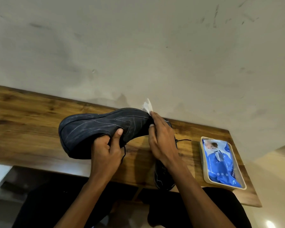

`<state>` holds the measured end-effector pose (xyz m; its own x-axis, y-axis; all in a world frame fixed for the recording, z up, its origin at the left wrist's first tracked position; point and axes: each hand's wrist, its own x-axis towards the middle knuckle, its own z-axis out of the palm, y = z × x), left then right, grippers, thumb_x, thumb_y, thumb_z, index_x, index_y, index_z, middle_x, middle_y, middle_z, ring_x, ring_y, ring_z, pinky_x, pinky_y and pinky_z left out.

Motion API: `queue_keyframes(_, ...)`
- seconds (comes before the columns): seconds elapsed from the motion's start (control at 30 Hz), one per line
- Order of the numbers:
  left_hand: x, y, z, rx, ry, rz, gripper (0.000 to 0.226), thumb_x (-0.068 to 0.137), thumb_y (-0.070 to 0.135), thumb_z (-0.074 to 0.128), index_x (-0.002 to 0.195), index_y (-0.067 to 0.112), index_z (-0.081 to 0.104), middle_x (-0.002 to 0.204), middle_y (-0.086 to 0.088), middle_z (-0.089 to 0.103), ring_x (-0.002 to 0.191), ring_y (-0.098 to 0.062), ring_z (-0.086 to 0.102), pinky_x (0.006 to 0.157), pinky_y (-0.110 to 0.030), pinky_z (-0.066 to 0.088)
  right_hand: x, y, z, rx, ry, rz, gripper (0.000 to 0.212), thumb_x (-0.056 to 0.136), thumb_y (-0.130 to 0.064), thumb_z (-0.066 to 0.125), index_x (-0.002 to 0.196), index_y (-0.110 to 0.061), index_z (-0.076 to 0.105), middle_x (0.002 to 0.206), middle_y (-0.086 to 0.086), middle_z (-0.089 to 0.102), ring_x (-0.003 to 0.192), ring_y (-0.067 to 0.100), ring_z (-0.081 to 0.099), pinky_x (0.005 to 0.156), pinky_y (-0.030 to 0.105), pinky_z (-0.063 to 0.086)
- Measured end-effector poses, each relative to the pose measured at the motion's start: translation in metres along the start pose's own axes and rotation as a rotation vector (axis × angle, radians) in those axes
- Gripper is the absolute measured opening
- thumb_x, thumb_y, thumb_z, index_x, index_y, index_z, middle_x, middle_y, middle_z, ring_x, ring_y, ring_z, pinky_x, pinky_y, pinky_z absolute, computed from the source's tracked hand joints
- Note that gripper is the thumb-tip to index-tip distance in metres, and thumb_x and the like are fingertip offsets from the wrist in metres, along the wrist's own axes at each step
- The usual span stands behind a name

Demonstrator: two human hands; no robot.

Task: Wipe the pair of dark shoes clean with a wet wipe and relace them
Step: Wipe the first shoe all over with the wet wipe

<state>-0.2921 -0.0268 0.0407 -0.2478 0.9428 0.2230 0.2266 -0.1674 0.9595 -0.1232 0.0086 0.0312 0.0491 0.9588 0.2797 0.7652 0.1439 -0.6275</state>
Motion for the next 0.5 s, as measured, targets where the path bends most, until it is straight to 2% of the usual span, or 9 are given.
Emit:
queue_keyframes(0.03, 0.001, -0.001, 0.000, -0.011, 0.004, -0.010, 0.053, 0.097, 0.021, 0.059, 0.049, 0.020, 0.037, 0.035, 0.014, 0.039, 0.033, -0.004, 0.037, 0.039, -0.010, 0.024, 0.000, 0.000, 0.001, -0.004, -0.003, 0.007, 0.054, 0.100, -0.008, 0.042, 0.154, -0.007, 0.041, 0.158, 0.009, 0.044, 0.148, 0.018, 0.037, 0.122, 0.021, 0.021)
queue_keyframes(0.1, 0.001, -0.003, -0.001, -0.035, 0.004, -0.022, 0.053, 0.097, 0.021, 0.059, 0.049, 0.019, 0.036, 0.036, 0.012, 0.039, 0.034, -0.004, 0.037, 0.039, -0.010, 0.025, 0.000, -0.001, 0.006, -0.061, -0.021, -0.010, 0.066, 0.092, 0.012, 0.045, 0.155, -0.005, 0.038, 0.160, 0.012, 0.040, 0.151, 0.023, 0.034, 0.126, 0.032, 0.025)
queue_keyframes(0.2, 0.002, -0.005, -0.003, -0.052, 0.012, -0.030, 0.050, 0.097, 0.025, 0.059, 0.051, 0.018, 0.039, 0.039, 0.011, 0.042, 0.038, -0.004, 0.039, 0.042, -0.012, 0.027, 0.000, -0.002, 0.013, -0.136, -0.031, -0.117, 0.079, 0.084, 0.024, 0.047, 0.156, -0.005, 0.035, 0.162, 0.014, 0.035, 0.153, 0.027, 0.030, 0.124, 0.046, 0.029)
queue_keyframes(0.33, 0.004, -0.003, -0.004, -0.056, 0.025, -0.038, 0.050, 0.096, 0.025, 0.059, 0.052, 0.018, 0.038, 0.039, 0.012, 0.040, 0.038, -0.004, 0.038, 0.041, -0.013, 0.028, -0.003, -0.002, 0.014, -0.163, -0.043, -0.331, 0.088, 0.075, 0.029, 0.053, 0.154, -0.004, 0.039, 0.161, 0.014, 0.037, 0.152, 0.025, 0.032, 0.123, 0.041, 0.030)
queue_keyframes(0.43, 0.005, -0.002, -0.006, -0.054, 0.036, -0.041, 0.053, 0.098, 0.022, 0.059, 0.052, 0.018, 0.033, 0.038, 0.012, 0.037, 0.036, -0.004, 0.035, 0.041, -0.014, 0.025, 0.003, 0.003, 0.011, -0.174, 0.047, -0.281, 0.086, 0.072, 0.031, 0.054, 0.150, -0.007, 0.049, 0.154, 0.014, 0.049, 0.144, 0.027, 0.046, 0.119, 0.039, 0.035)
queue_keyframes(0.5, 0.005, 0.000, -0.007, -0.068, 0.031, -0.048, 0.053, 0.097, 0.022, 0.059, 0.051, 0.018, 0.034, 0.038, 0.012, 0.039, 0.037, -0.004, 0.037, 0.041, -0.013, 0.026, 0.006, 0.004, 0.009, -0.139, 0.112, -0.213, 0.076, 0.078, 0.028, 0.056, 0.145, -0.008, 0.056, 0.144, 0.015, 0.059, 0.134, 0.027, 0.058, 0.113, 0.039, 0.046)
